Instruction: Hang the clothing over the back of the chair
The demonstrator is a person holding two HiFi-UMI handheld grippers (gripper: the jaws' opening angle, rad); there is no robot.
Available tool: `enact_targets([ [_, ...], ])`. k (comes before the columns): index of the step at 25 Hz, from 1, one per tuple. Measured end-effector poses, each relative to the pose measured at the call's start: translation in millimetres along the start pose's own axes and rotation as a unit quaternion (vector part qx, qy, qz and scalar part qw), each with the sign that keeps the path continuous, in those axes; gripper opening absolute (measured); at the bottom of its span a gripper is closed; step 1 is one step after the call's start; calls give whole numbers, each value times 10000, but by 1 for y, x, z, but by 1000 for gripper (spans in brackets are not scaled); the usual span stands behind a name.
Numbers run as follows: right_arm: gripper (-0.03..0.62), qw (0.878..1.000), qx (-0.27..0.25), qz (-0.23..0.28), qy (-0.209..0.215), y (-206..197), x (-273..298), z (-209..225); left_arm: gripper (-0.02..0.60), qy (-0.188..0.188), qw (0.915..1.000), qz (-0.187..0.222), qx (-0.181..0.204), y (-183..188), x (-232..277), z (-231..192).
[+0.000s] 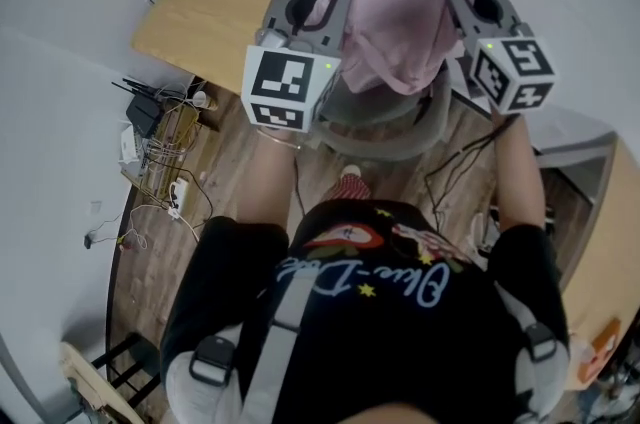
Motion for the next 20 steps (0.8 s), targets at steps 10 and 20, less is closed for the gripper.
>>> enact_targets([
  [10, 34, 9966, 527, -512, 376, -82, -79, -75, 49, -63, 9962, -675, -549, -85, -67, 52],
  [20, 34, 9958, 615, -534, 410, -106, -163, -128, 49, -335, 9953, -685, -600, -119, -144, 113],
])
Point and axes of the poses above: the fingertips, and each gripper's own axes: x forward along the fingers, z to its right, y out of its top, the point moved 2 cm from there along -x, backward along the fingers, and after that the axes turned 12 degrees about -x, right-handed, at the moved point
